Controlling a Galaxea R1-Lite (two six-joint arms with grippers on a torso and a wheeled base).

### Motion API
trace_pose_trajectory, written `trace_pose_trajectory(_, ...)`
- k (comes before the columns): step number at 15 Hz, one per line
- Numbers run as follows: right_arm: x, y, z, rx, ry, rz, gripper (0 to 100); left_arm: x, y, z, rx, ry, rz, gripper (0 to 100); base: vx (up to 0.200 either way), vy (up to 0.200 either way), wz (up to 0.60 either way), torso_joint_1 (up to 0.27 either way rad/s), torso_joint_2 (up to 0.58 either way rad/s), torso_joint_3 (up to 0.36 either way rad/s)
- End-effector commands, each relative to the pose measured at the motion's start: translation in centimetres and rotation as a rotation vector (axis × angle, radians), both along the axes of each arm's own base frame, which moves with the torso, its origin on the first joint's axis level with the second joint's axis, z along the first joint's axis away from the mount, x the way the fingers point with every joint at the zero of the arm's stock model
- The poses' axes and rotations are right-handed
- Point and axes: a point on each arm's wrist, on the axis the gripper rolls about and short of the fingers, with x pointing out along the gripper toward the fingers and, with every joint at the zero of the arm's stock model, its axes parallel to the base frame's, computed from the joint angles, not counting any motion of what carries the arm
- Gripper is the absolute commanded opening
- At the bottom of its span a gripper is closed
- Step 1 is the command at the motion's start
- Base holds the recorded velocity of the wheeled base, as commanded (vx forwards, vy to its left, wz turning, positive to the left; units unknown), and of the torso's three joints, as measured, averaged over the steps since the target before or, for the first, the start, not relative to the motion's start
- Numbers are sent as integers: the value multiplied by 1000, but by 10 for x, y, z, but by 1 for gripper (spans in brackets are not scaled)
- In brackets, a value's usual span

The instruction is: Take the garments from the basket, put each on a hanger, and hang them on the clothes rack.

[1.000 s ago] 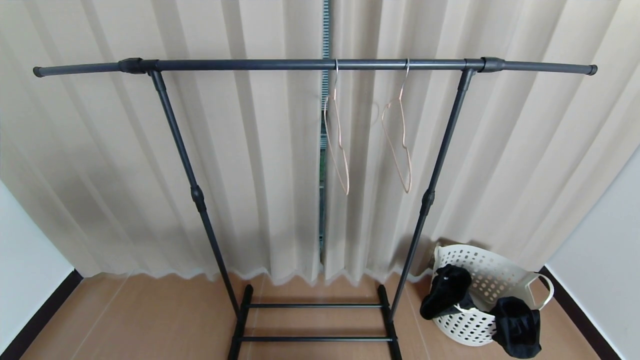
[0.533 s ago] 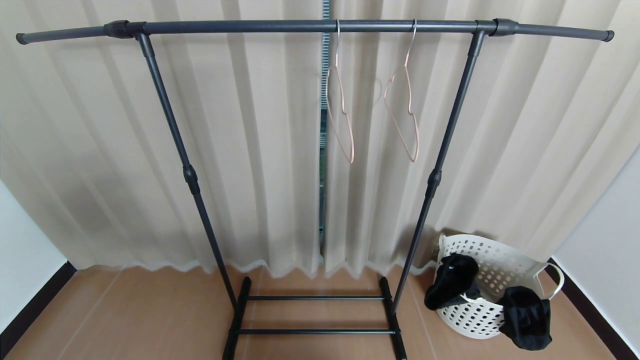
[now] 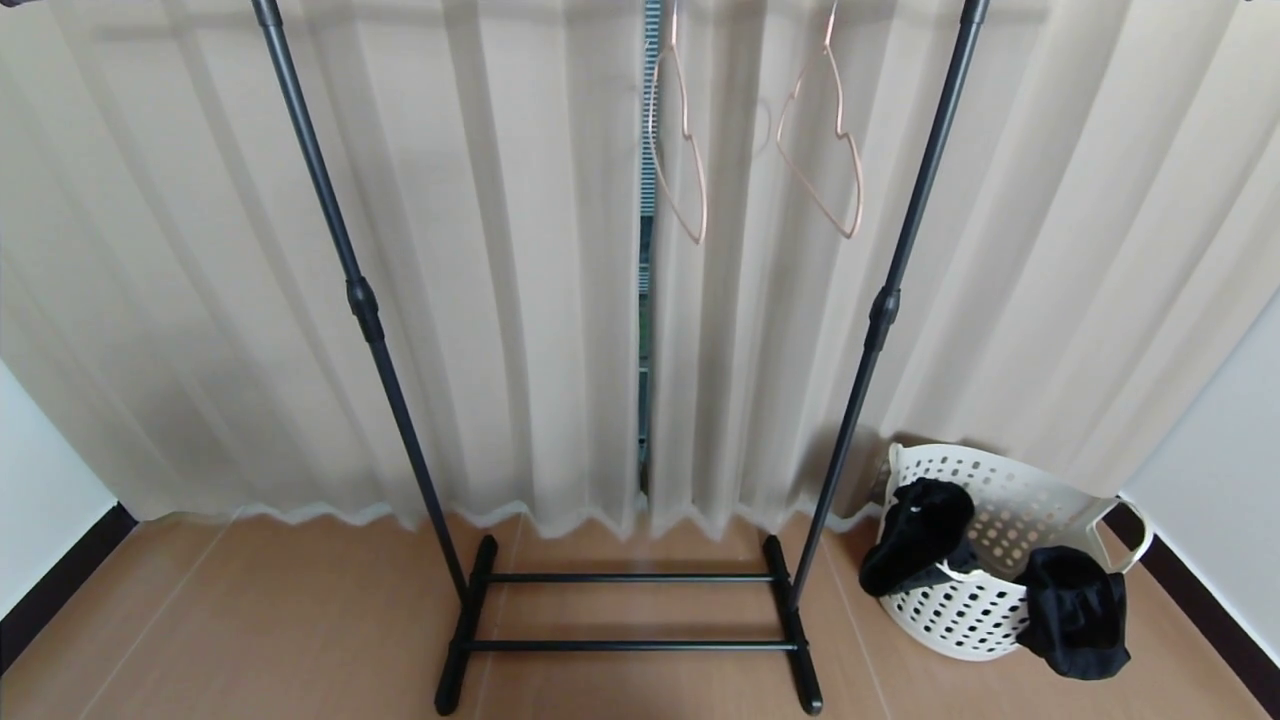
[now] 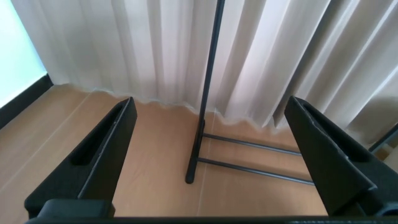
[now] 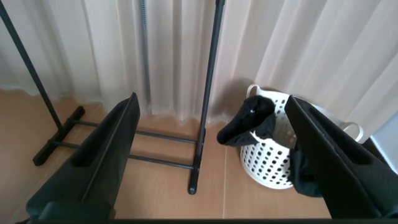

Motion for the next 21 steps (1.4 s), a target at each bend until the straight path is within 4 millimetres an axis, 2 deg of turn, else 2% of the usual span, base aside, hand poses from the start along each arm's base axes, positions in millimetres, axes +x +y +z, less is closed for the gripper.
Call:
trace_pose_trajectory(1,0,0,0,0,1,0,100,0,0,0,0,0,1,100,0,0,0,-129,471,334)
trace_pose_trajectory(6,0,0,0,0,1,0,100,0,0,0,0,2,1,100,0,0,0,-41,153,110)
trace_pose_trajectory(12,0,0,0,0,1,0,100,0,0,0,0,2,1,100,0,0,-600,0,7,10)
trace_pose_trajectory(14,0,0,0,0,1,0,100,0,0,0,0,2,1,100,0,0,0,0,0,0)
trace_pose_trajectory(21,0,0,0,0,1,0,100,0,0,0,0,2,1,100,0,-200,0,1,1,4)
